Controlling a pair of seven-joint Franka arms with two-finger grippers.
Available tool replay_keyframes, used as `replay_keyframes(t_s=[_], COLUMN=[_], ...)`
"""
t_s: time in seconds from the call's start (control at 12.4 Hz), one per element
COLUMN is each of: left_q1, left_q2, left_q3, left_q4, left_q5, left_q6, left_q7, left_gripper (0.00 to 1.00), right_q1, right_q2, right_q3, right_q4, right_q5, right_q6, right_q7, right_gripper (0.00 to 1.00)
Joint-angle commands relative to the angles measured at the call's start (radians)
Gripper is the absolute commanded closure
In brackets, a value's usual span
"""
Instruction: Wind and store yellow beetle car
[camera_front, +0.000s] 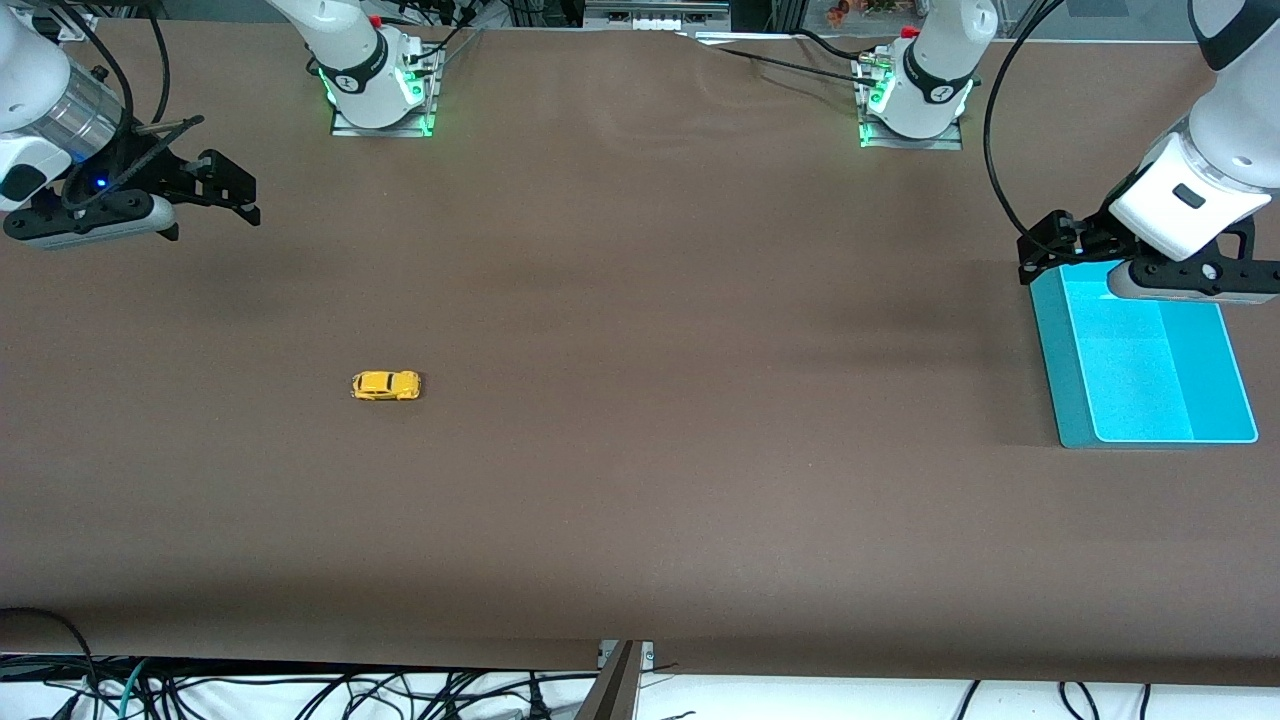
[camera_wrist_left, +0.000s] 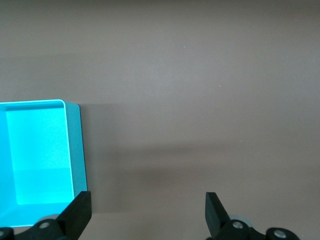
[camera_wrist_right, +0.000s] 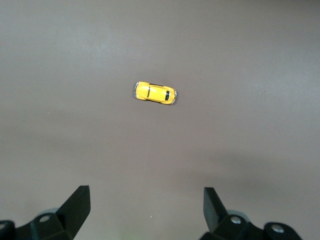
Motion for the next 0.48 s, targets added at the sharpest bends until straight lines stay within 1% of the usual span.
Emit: replay_keyframes(t_s=[0.0,0.4], left_q1=[-0.003,-0.004], left_q2=[0.008,0.008], left_q3=[0.001,-0.001], left_q4=[0.024,0.024], left_q5=[-0.007,-0.005], left_q6=[-0.011,-0.011], left_q7=[-0.002,-0.004], left_gripper=[0.0,0.0], right_q1=[-0.002,-0.002], right_q2=[0.011,0.016], right_q3=[0.009,0.006], right_q4=[0.031,0.048], right_q5=[-0.015,-0.015], right_q6=[-0.04,-0.04], right_q7=[0.016,0.008], right_gripper=[0.0,0.0])
